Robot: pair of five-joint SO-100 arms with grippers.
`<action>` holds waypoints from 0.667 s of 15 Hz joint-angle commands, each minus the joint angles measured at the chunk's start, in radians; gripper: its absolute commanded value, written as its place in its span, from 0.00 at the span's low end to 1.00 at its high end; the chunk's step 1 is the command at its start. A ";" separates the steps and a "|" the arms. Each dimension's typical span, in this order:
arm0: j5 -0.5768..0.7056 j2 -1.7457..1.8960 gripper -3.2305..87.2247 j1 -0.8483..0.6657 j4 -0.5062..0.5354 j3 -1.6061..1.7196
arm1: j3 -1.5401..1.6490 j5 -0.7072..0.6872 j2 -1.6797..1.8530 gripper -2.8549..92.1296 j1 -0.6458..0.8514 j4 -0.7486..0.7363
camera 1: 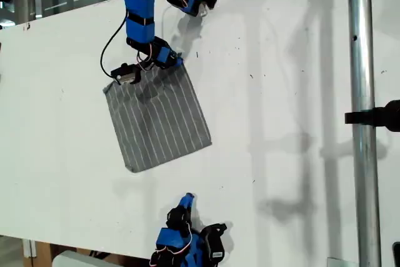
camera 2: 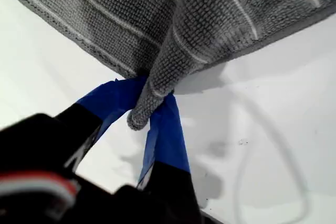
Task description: Grasp corners of a towel and fold twice.
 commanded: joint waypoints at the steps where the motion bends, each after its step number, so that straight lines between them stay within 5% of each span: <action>1: -0.018 -0.078 0.00 0.009 -0.055 -0.063 | 0.002 -0.009 0.054 0.03 -0.006 -0.014; 6: 0.166 -1.229 0.00 0.018 -0.123 -0.867 | 0.009 -0.012 0.061 0.03 -0.011 -0.028; 8: 0.270 -1.577 0.01 0.014 -0.038 -1.236 | 0.017 -0.012 0.072 0.03 -0.009 -0.031; 10: 0.327 -1.914 0.10 0.031 0.166 -1.661 | 0.029 -0.012 0.086 0.03 -0.009 -0.037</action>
